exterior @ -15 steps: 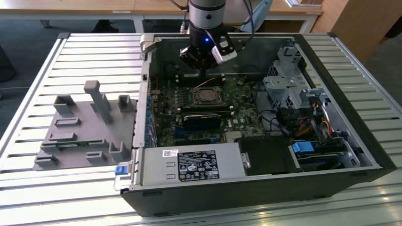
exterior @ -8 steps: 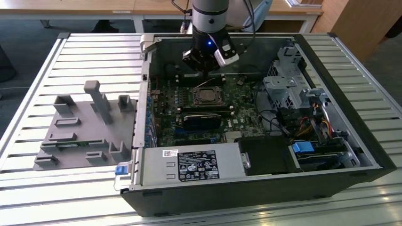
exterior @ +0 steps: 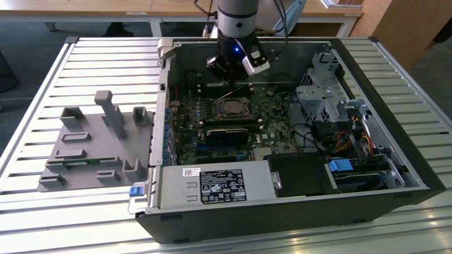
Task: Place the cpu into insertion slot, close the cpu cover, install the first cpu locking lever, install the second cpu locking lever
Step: 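Install the first cpu locking lever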
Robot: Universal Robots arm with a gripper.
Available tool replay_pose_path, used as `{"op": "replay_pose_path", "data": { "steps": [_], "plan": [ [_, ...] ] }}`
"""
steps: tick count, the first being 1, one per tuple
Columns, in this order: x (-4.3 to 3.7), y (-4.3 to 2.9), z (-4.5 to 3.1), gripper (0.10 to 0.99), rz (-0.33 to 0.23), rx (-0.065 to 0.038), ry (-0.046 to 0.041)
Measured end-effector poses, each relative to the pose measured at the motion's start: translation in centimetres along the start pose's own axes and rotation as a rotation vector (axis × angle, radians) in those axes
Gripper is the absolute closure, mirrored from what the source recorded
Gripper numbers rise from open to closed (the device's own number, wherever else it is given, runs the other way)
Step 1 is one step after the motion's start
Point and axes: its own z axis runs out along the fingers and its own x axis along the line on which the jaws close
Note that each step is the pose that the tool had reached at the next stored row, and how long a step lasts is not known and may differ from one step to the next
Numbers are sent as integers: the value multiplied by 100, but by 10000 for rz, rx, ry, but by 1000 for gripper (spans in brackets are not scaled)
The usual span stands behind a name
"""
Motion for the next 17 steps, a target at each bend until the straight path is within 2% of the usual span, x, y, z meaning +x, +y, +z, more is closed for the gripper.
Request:
{"op": "replay_pose_path", "data": {
  "steps": [17],
  "plan": [
    [-63,38,73,980,-7,1,6]
  ]
}}
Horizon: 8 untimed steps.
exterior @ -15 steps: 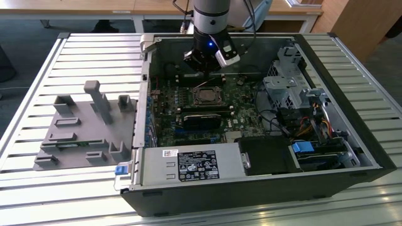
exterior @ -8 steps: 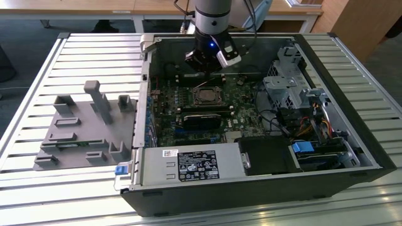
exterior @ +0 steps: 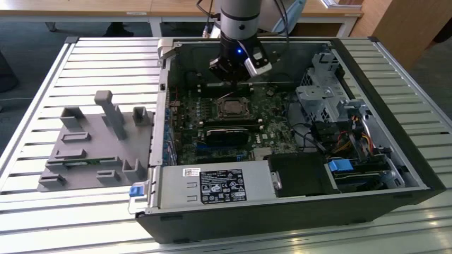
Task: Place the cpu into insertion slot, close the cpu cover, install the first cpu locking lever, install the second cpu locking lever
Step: 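Install the first cpu locking lever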
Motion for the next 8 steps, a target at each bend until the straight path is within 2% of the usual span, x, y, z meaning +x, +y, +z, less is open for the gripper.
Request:
{"op": "replay_pose_path", "data": {
  "steps": [8],
  "plan": [
    [-55,12,49,980,2,0,22]
  ]
}}
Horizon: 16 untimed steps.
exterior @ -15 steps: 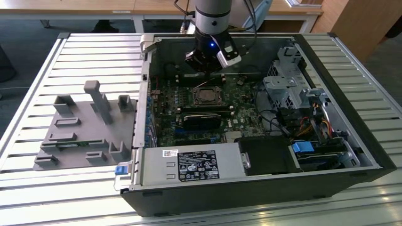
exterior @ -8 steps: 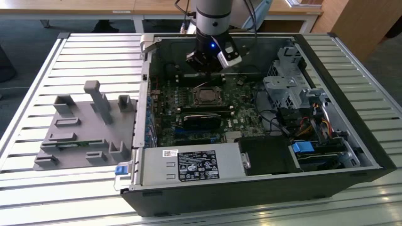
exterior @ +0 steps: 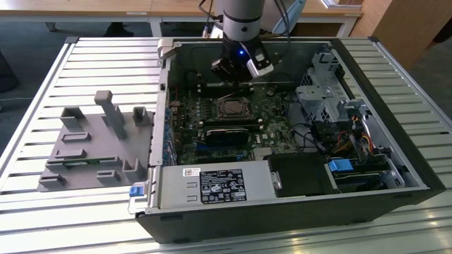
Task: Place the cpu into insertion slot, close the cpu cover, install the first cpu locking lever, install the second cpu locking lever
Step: 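Install the first cpu locking lever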
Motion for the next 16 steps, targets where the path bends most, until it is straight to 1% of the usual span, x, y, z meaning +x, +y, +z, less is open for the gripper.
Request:
{"op": "replay_pose_path", "data": {
  "steps": [10,16],
  "plan": [
    [-48,12,89,980,2,4,28],
    [-72,12,140,980,1,63,26]
  ]
}}
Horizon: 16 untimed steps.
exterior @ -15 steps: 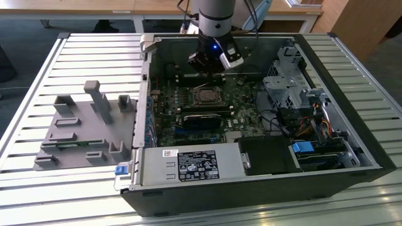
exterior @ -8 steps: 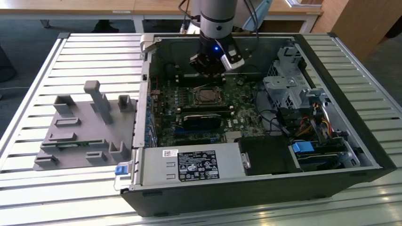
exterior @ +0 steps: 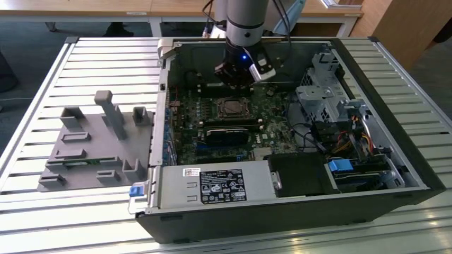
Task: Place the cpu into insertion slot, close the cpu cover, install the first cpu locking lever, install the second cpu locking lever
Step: 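Install the first cpu locking lever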
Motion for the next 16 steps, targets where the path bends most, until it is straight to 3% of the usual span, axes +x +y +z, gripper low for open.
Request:
{"op": "replay_pose_path", "data": {
  "steps": [7,16],
  "plan": [
    [-7,5,38,980,-3,52,0],
    [-7,12,69,980,-4,201,-3]
  ]
}}
